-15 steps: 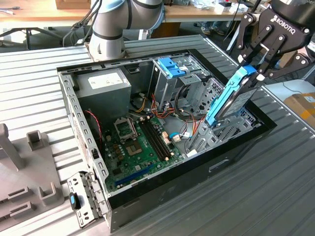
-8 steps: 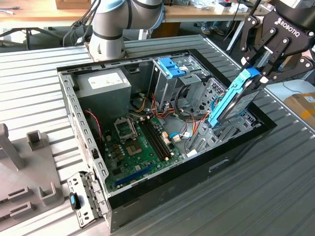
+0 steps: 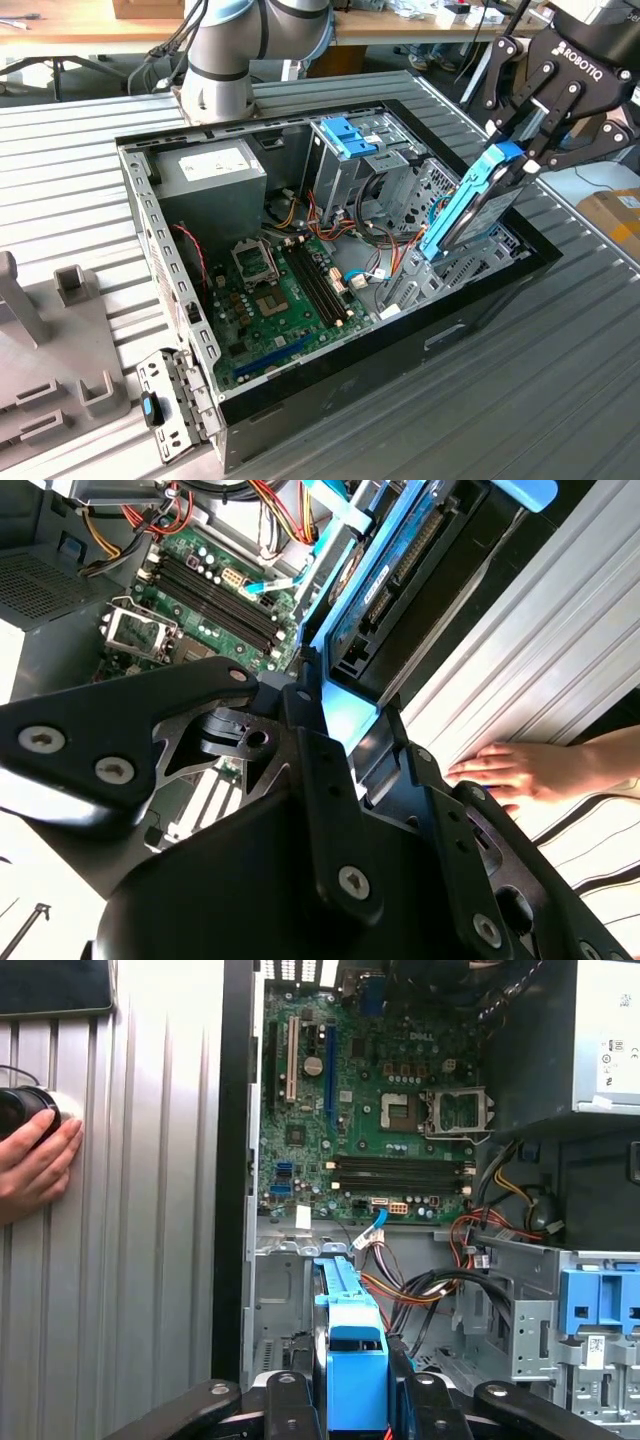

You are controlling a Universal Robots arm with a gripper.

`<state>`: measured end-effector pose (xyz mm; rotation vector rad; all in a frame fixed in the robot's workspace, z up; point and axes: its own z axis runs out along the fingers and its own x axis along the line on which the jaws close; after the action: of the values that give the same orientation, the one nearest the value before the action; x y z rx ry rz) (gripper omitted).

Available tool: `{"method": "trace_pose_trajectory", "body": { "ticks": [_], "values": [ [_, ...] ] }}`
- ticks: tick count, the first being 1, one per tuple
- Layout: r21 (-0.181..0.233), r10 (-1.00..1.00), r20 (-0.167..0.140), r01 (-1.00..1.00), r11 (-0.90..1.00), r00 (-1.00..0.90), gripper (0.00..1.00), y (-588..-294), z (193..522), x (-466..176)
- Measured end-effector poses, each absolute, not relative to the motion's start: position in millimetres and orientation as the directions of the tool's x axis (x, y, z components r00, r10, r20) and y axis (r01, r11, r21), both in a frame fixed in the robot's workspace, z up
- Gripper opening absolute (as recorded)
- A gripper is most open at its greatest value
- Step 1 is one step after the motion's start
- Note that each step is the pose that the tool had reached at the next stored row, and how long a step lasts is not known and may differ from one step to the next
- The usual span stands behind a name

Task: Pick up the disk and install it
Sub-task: 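Pick up the disk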

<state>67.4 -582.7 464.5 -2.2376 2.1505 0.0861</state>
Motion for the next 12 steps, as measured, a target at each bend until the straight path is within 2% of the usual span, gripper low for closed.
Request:
{"method": "trace_pose_trajectory", "body": {
  "ticks": [12],
  "values": [
    [0.012, -0.997, -0.068, -0.999, -0.04, 0.039, 0.37, -582.5, 458.2, 67.2]
  ]
}}
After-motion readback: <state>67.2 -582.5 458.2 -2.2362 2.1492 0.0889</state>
